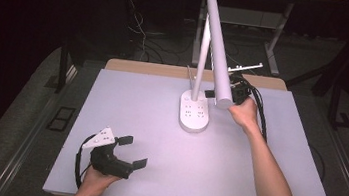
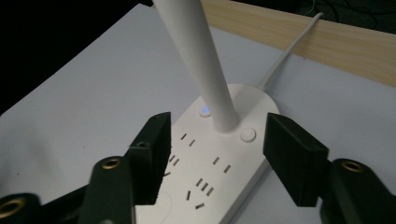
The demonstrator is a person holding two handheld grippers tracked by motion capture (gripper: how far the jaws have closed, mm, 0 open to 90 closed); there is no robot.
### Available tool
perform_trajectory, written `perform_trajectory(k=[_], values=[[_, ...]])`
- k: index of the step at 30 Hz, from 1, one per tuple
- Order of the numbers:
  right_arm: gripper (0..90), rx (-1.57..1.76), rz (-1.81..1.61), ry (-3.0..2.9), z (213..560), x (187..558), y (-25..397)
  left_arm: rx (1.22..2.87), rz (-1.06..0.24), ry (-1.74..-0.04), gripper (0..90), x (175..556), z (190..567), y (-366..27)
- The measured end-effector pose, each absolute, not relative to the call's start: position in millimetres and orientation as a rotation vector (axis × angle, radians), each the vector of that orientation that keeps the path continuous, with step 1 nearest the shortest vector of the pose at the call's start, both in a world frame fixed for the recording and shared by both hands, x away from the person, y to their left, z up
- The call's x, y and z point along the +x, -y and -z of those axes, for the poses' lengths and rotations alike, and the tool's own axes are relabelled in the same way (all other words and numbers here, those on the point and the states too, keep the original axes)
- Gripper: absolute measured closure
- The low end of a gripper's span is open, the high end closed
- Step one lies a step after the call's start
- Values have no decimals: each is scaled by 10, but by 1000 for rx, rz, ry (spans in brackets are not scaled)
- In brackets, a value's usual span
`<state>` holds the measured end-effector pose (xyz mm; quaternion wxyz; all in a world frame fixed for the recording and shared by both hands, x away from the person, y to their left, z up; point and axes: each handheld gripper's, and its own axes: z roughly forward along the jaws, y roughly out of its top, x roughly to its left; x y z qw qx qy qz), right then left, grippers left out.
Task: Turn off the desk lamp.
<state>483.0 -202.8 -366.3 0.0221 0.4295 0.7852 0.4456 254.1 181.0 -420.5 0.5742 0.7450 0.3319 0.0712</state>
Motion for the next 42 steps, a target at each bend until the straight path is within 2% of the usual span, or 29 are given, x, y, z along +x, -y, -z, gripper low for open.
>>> perform_trajectory(k=[14, 19, 42], values=[[820, 1478, -1459, -2342, 3874, 5014, 2042, 1746, -169, -771, 0, 2543, 4199, -1819], [899, 1465, -1416, -2349, 3920, 5055, 1979, 1738, -167, -775, 0, 2547, 4192, -1822], [900, 1526, -1301, -2371, 4286, 5174, 1771, 1735, -161, -779, 0, 2583, 4206, -1825]])
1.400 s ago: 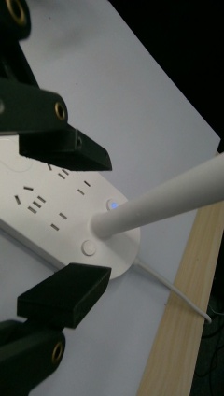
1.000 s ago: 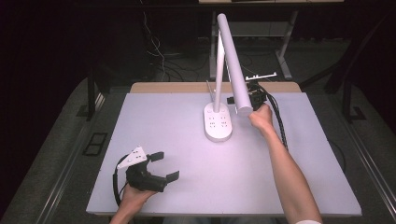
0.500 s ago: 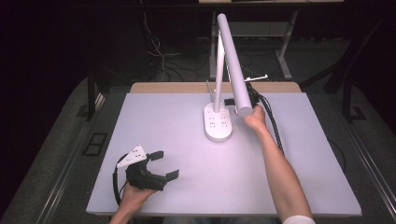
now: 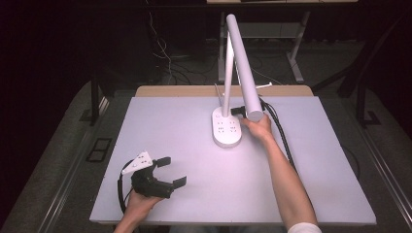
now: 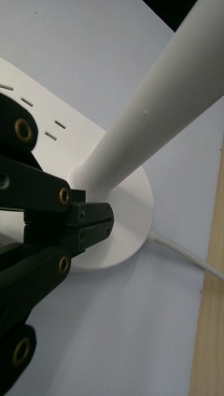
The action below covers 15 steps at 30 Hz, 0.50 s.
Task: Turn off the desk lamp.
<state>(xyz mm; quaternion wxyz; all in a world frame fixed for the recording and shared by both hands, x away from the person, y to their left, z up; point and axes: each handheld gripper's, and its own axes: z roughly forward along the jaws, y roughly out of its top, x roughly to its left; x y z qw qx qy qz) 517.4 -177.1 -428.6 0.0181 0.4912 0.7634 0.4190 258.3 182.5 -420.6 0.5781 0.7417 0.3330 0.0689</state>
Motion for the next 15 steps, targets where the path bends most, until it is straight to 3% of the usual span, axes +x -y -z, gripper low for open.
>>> perform_trajectory(k=[15], values=[[900, 1523, -1284, -2349, 4277, 5120, 1720, 1741, -162, -777, 0, 2583, 4208, -1811]])
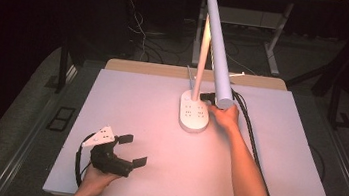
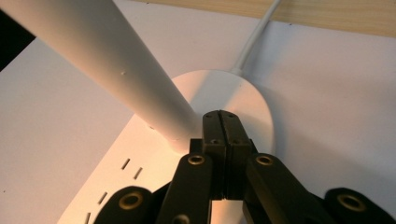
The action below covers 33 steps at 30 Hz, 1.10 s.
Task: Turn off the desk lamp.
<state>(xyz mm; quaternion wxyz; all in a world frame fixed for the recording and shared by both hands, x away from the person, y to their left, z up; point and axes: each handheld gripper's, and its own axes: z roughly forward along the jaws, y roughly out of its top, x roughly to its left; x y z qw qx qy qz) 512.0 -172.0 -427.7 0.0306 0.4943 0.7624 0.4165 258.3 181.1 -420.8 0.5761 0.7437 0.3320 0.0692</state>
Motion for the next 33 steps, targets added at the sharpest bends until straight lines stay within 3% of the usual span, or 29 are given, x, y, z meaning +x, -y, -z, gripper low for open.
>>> perform_trajectory(k=[33], values=[[900, 1522, -1281, -2327, 4311, 5072, 1799, 1744, -161, -777, 0, 2578, 4209, -1797]])
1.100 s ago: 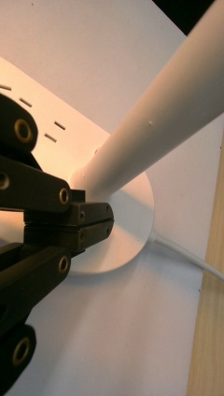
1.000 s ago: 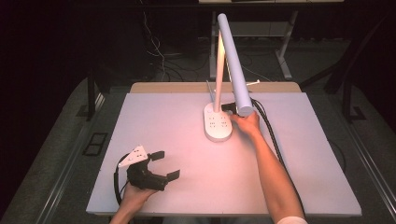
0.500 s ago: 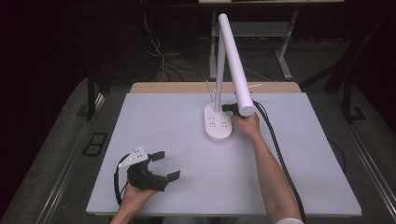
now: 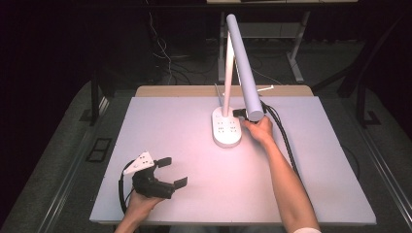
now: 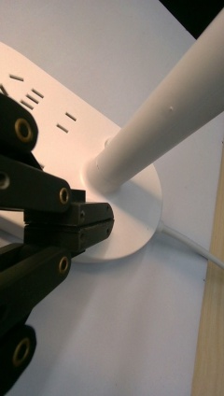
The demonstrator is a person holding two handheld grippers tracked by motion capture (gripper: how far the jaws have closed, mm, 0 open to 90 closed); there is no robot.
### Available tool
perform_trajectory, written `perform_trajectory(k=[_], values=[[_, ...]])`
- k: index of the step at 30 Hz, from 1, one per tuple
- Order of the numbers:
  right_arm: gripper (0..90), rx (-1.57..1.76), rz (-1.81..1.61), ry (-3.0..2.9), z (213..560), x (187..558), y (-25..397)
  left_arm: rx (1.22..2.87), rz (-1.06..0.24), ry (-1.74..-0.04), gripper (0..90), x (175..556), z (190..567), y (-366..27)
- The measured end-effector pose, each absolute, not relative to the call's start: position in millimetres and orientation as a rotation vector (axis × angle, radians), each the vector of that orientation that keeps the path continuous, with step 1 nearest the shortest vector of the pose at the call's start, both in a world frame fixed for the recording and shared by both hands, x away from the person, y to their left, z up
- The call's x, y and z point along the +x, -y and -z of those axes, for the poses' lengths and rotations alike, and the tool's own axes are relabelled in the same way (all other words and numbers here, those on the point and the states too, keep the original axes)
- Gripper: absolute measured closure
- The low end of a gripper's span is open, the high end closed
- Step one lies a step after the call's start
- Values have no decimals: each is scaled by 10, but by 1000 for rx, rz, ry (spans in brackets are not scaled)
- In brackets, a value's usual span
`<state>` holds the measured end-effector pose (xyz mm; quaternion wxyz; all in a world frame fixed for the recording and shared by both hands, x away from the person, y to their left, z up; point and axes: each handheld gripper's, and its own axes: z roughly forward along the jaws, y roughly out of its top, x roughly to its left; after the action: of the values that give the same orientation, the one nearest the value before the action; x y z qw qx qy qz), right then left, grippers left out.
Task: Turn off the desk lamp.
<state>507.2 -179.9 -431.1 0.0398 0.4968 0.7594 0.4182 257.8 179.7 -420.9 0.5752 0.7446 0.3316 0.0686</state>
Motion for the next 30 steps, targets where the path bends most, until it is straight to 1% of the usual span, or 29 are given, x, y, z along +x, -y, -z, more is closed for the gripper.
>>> perform_trajectory(k=[7, 9, 16, 24, 30], values=[[900, 1470, -1302, -2330, 4259, 5056, 1738, 1743, -160, -781, 0, 2584, 4213, -1807], [900, 1463, -1231, -2335, 4268, 5052, 1706, 1741, -160, -781, 0, 2580, 4211, -1807], [900, 1488, -1232, -2350, 4291, 5079, 1786, 1746, -159, -775, 0, 2570, 4210, -1789], [900, 1490, -1241, -2330, 4290, 5080, 1778, 1741, -159, -782, 0, 2585, 4215, -1816], [900, 1472, -1284, -2318, 4228, 5054, 1766, 1741, -159, -780, 0, 2578, 4212, -1807]])
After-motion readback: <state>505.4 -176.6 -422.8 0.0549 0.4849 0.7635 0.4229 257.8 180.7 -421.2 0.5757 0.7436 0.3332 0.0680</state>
